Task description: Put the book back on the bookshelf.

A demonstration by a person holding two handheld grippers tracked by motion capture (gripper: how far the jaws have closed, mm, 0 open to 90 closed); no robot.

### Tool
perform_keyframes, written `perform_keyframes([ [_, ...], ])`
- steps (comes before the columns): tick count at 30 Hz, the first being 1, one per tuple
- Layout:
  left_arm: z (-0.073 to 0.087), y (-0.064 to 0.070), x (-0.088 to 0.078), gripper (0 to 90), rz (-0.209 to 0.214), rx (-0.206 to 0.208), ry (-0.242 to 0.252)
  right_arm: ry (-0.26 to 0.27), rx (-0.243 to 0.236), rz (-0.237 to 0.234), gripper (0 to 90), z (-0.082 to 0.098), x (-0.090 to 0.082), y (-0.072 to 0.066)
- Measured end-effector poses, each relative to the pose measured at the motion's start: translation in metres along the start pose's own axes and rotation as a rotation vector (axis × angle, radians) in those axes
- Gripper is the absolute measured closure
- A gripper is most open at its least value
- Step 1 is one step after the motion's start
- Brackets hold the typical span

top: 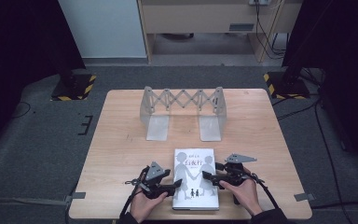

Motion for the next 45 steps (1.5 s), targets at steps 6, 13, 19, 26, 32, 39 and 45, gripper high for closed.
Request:
perform_keyframes([
  [6, -0.001, 0.001, 0.0, 35.7, 0.009, -0.005, 0.005, 0.006, -0.031, 0.005, 31.6, -0.006, -0.005, -0.001],
  [13, -0.002, 0.001, -0.003, 35.1, 0.015, -0.016, 0.019, 0.095, -0.047, 0.003, 30.9, -0.026, -0.014, -0.006],
  [19, -0.003, -0.001, -0.005, 32.3, 0.016, -0.008, 0.026, 0.158, -0.042, -0.021, 30.6, -0.043, -0.015, -0.011],
  [26, -0.003, -0.002, -0.005, 31.2, 0.009, -0.004, 0.025, 0.142, -0.062, -0.008, 29.9, -0.043, -0.015, -0.011],
  [32, -0.003, -0.003, -0.005, 30.9, 0.005, 0.003, 0.019, 0.14, -0.063, 0.011, 29.7, -0.042, -0.018, -0.006],
  [39, -0.003, -0.004, -0.005, 30.8, -0.003, 0.011, 0.02, 0.161, -0.07, 0.01, 28.6, -0.047, -0.022, -0.007],
  [45, -0.002, -0.004, -0.004, 30.8, -0.002, 0.011, 0.022, 0.128, -0.028, 0.024, 28.4, -0.035, -0.017, -0.002],
])
Point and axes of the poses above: each handheld gripper's, and its own axes: x roughly forward along the jaws, z roughly out of its underside, y roughly to its right, the point moved 10 cm from there along x, roughly forward along the jaws, and after that the axes turned 12 degrees about -x, right-handed, at the moved point
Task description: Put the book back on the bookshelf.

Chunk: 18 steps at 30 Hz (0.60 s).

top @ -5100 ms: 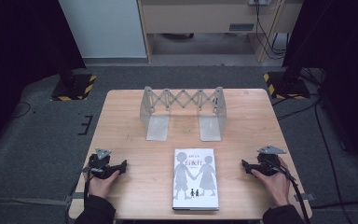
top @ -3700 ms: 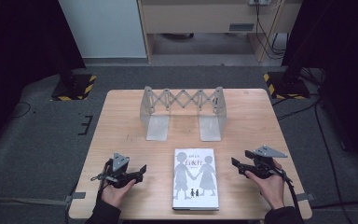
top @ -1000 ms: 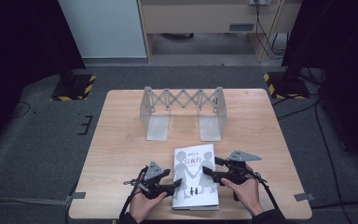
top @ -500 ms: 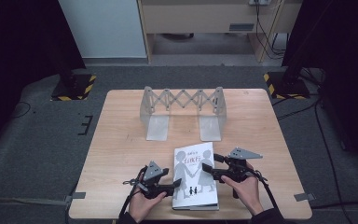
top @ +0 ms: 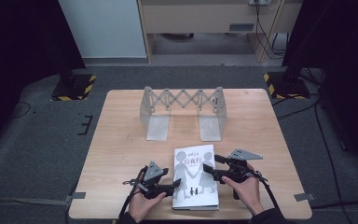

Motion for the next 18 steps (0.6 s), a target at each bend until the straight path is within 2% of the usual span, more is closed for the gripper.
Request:
perform_keyframes([
  [5, 0.002, -0.001, 0.0, 30.7, -0.008, 0.008, -0.009, -0.039, -0.001, 0.006, 31.3, 0.008, 0.002, 0.005],
  [7, 0.002, -0.001, 0.0, 30.7, -0.008, 0.01, -0.01, -0.079, 0.006, 0.004, 29.9, 0.019, 0.006, 0.008],
  [10, 0.002, -0.001, 0.0, 30.7, -0.008, 0.01, -0.009, -0.127, -0.023, 0.012, 29.2, 0.032, 0.007, 0.011],
  [16, 0.001, -0.003, -0.002, 32.5, -0.028, 0.024, -0.002, -0.12, 0.022, -0.026, 28.0, 0.038, 0.008, 0.003],
  [18, 0.001, -0.005, -0.003, 32.8, -0.031, 0.018, -0.003, -0.12, 0.017, -0.033, 28.1, 0.037, 0.009, 0.001],
])
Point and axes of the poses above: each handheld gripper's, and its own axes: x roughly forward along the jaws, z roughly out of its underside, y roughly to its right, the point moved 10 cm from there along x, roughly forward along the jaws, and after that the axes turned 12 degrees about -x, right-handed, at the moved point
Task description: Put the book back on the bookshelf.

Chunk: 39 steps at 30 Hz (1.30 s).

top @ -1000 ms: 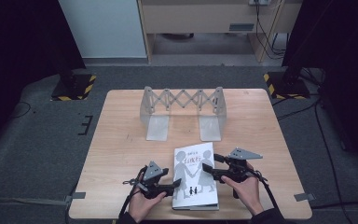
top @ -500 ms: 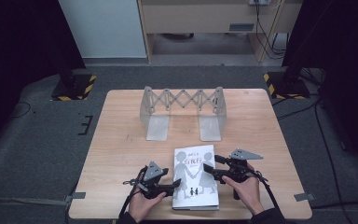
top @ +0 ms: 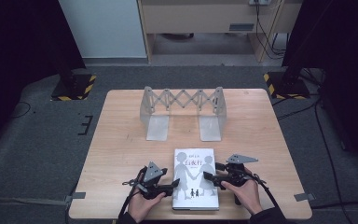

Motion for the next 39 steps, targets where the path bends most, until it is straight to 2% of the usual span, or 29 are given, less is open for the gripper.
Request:
perform_keyframes([
  [2, 0.0, 0.0, 0.0, 32.9, 0.004, -0.009, 0.003, -0.009, -0.007, -0.001, 27.1, 0.0, 0.001, -0.002],
  [7, 0.0, 0.0, 0.0, 33.2, 0.001, -0.003, 0.006, -0.02, -0.033, 0.011, 27.5, -0.005, -0.001, -0.003],
  [10, -0.001, 0.0, -0.001, 33.1, 0.001, -0.004, 0.008, 0.014, -0.064, 0.026, 27.7, -0.016, -0.005, -0.004],
  [15, -0.001, -0.001, -0.002, 33.1, 0.001, -0.004, 0.013, 0.091, -0.065, 0.014, 27.9, -0.036, -0.011, -0.011],
  [20, -0.001, -0.001, -0.002, 33.1, 0.001, -0.002, 0.013, 0.093, -0.075, -0.002, 27.9, -0.042, -0.007, -0.017],
  [22, -0.001, -0.001, -0.002, 33.0, 0.001, -0.002, 0.013, 0.077, -0.074, -0.022, 30.2, -0.04, -0.005, -0.019],
  [24, -0.001, -0.001, -0.002, 32.9, 0.001, -0.003, 0.014, 0.075, -0.063, -0.033, 32.6, -0.039, -0.005, -0.019],
  [25, -0.001, -0.001, -0.002, 33.0, 0.002, -0.006, 0.015, 0.073, -0.043, -0.046, 34.2, -0.037, -0.004, -0.019],
  [28, -0.001, -0.001, -0.002, 32.8, 0.004, -0.009, 0.015, 0.041, -0.036, -0.06, 38.0, -0.031, -0.002, -0.018],
  [30, 0.0, -0.002, -0.001, 32.3, 0.007, -0.012, 0.013, 0.007, -0.013, -0.101, 42.6, -0.026, 0.0, -0.02],
  [35, -0.001, -0.002, 0.0, 32.2, 0.017, -0.015, 0.017, -0.002, 0.056, -0.176, 49.1, -0.024, 0.002, -0.023],
  [39, -0.001, -0.002, 0.0, 32.1, 0.025, -0.02, 0.02, -0.007, 0.091, -0.206, 55.2, -0.025, 0.002, -0.024],
])
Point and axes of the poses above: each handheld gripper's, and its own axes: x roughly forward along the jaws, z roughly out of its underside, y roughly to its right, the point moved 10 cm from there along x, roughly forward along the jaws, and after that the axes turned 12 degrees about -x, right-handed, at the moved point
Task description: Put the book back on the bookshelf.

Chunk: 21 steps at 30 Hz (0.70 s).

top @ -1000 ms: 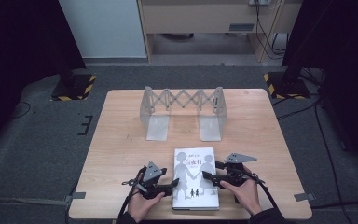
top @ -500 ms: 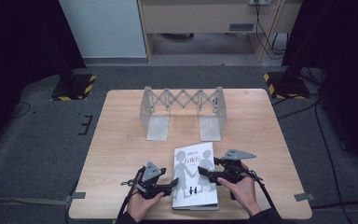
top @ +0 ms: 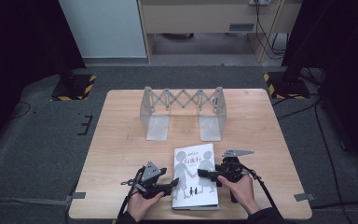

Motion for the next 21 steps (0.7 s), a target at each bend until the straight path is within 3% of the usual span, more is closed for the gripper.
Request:
perform_keyframes([
  [2, -0.001, -0.001, 0.0, 31.5, 0.007, -0.015, 0.003, 0.008, 0.03, -0.014, 59.2, -0.001, 0.0, -0.001],
  [5, -0.002, -0.004, -0.001, 31.1, 0.012, -0.04, 0.012, 0.065, 0.056, -0.021, 67.9, -0.008, -0.001, -0.004],
  [10, -0.01, -0.007, -0.003, 30.5, 0.044, -0.1, 0.053, 0.068, 0.078, -0.011, 70.5, -0.011, -0.001, -0.006],
  [17, -0.016, -0.006, 0.0, 27.5, 0.095, -0.141, 0.082, 0.06, 0.098, 0.003, 74.0, -0.019, -0.002, -0.01],
  [21, -0.016, -0.004, 0.002, 25.1, 0.126, -0.154, 0.077, 0.087, 0.108, -0.026, 75.8, -0.025, -0.005, -0.013],
])
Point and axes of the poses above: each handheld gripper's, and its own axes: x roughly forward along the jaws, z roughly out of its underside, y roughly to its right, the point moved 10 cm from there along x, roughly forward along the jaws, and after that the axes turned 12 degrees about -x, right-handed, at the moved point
